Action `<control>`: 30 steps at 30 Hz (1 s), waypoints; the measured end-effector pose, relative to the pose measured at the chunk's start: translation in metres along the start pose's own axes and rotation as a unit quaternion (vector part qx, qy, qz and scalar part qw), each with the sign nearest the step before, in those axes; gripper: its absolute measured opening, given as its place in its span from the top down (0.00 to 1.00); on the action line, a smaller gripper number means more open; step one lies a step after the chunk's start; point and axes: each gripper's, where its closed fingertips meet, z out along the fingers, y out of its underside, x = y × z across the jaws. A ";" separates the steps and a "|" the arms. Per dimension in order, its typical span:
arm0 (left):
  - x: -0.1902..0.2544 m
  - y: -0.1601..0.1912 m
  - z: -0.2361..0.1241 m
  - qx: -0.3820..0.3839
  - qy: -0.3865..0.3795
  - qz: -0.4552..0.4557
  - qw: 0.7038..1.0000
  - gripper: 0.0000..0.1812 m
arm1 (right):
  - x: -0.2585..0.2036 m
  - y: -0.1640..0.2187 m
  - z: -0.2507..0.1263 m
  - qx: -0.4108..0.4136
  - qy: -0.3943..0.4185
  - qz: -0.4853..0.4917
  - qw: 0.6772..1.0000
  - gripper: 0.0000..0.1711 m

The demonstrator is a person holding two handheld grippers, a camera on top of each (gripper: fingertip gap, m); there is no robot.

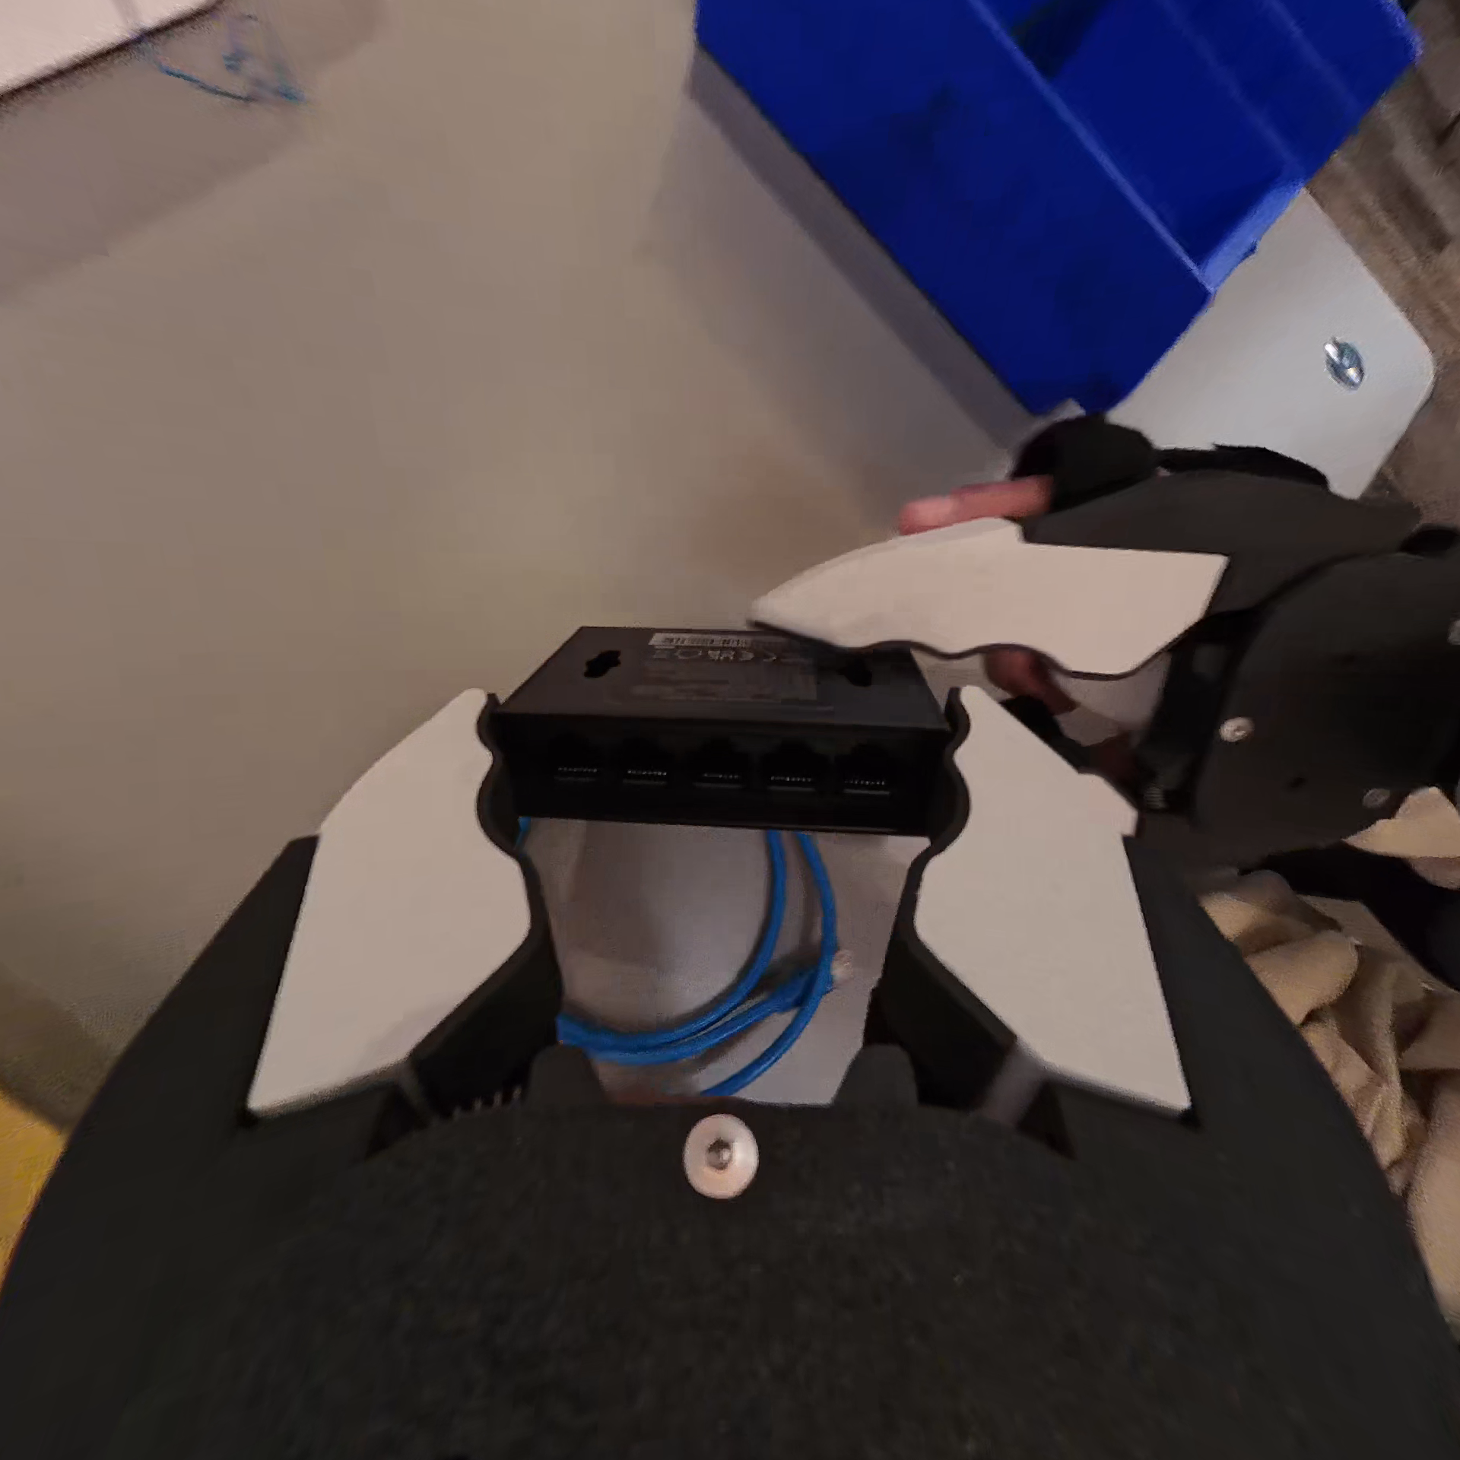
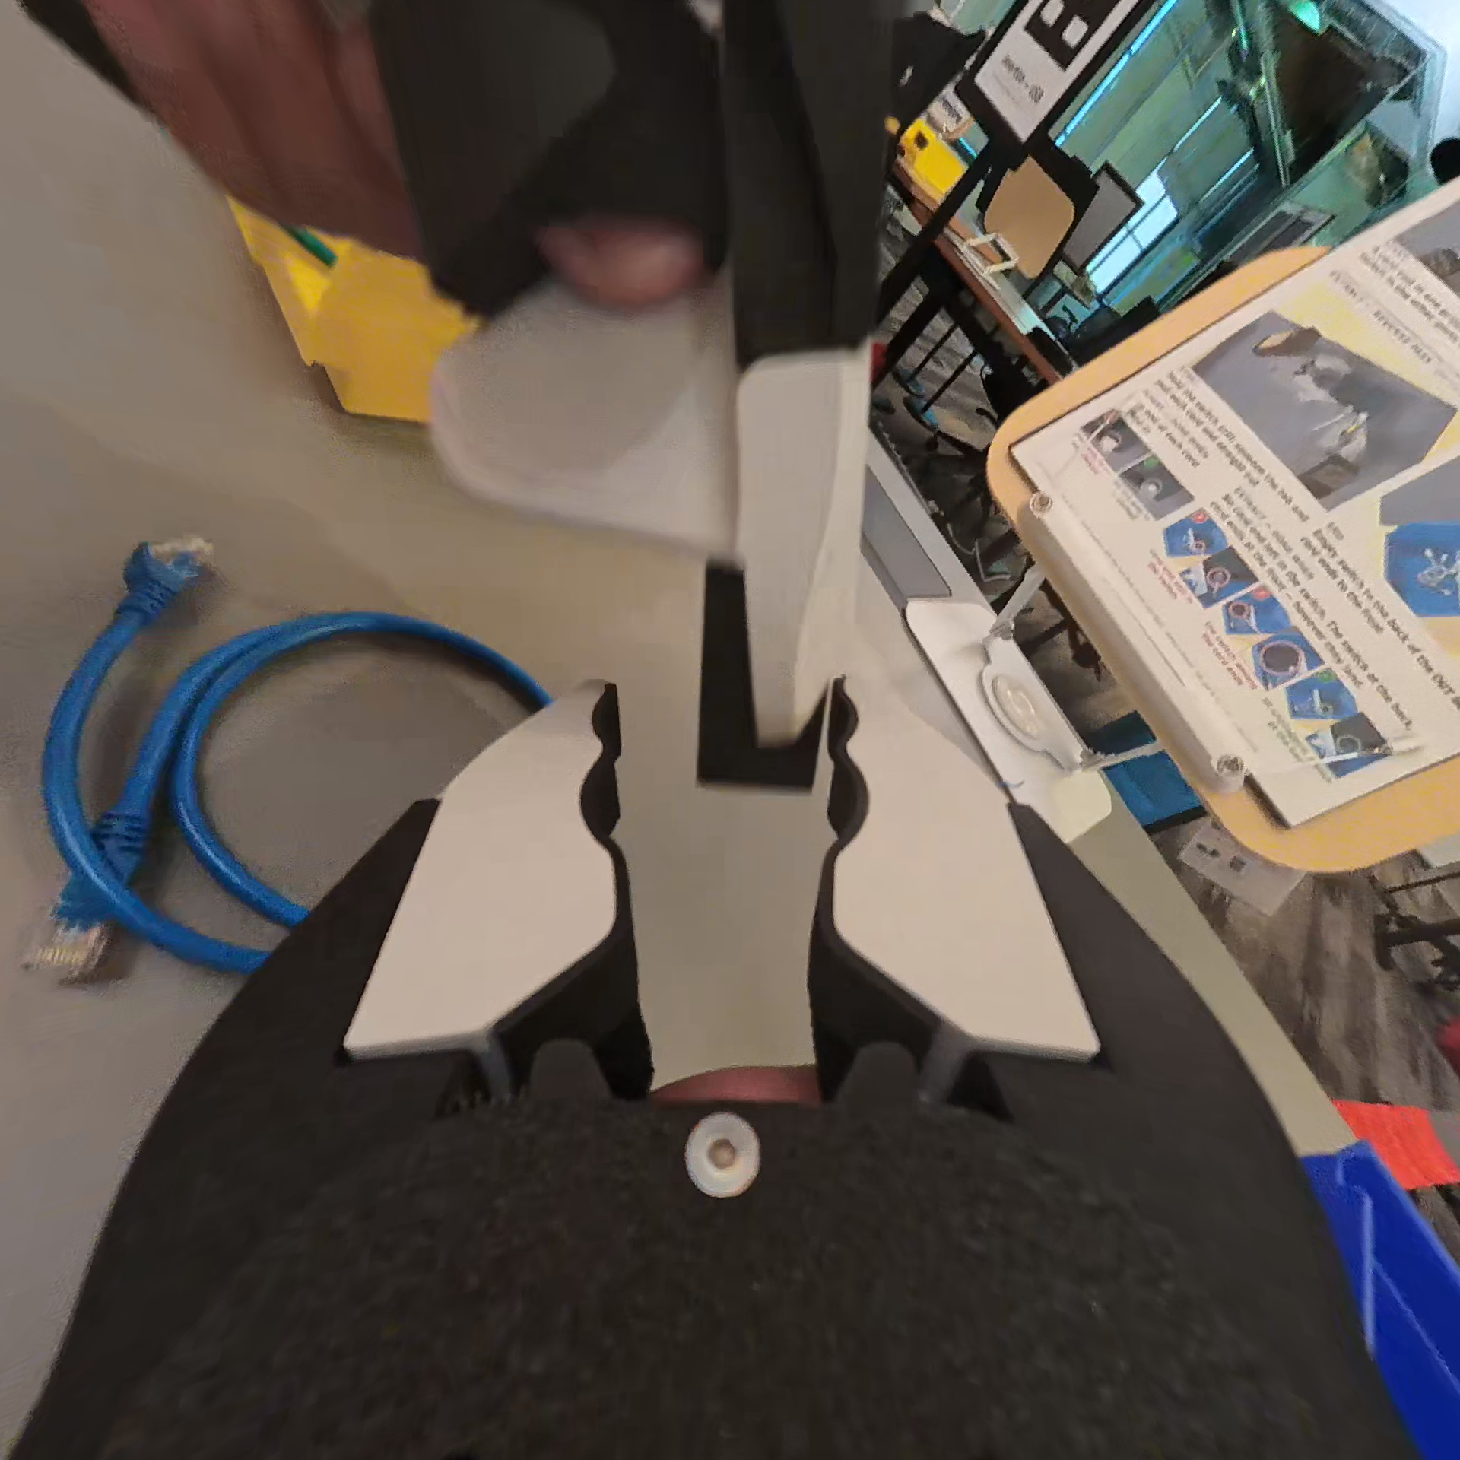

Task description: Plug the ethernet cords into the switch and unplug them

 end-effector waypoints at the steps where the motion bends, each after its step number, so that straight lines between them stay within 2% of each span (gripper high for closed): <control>1: 0.012 0.002 0.009 -0.005 0.011 0.004 1.000 0.44 | 0.000 0.005 -0.001 -0.005 0.001 0.004 1.000 0.71; 3: 0.034 0.005 0.022 -0.009 0.037 0.004 0.999 0.44 | -0.002 0.017 -0.005 -0.020 -0.002 0.004 1.000 0.79; 5: 0.045 0.006 0.024 0.006 0.042 0.027 0.999 0.44 | 0.001 0.024 -0.012 -0.009 0.002 -0.009 1.000 0.80; 9: 0.066 0.012 0.005 0.061 0.150 0.039 0.986 0.50 | 0.002 0.032 -0.026 0.022 -0.014 -0.001 1.000 0.82; 11: 0.068 0.015 0.001 0.088 0.177 0.031 0.980 0.52 | -0.003 0.028 -0.031 0.053 -0.031 0.005 0.998 0.82; 16: 0.060 0.036 0.017 0.072 0.149 0.056 0.985 0.40 | -0.020 0.029 -0.018 0.033 -0.018 -0.089 0.995 0.82; 20: 0.063 0.033 0.009 0.089 0.164 0.067 0.980 0.40 | -0.021 0.027 -0.014 0.060 -0.012 -0.076 0.995 0.82; 23: 0.065 0.037 0.007 0.079 0.150 0.108 0.980 0.40 | -0.018 0.023 -0.018 0.081 -0.016 -0.078 0.994 0.82; 26: 0.048 0.043 -0.005 0.086 0.116 0.154 0.977 0.64 | -0.016 0.014 -0.022 0.109 -0.050 -0.093 0.988 0.82; 28: 0.024 0.054 -0.014 0.090 0.051 0.164 0.981 0.61 | 0.000 0.012 -0.018 0.090 -0.041 -0.114 0.988 0.82; 30: 0.001 0.075 -0.027 0.104 -0.012 0.155 0.982 0.71 | 0.020 0.012 -0.013 0.081 -0.035 -0.115 0.989 0.82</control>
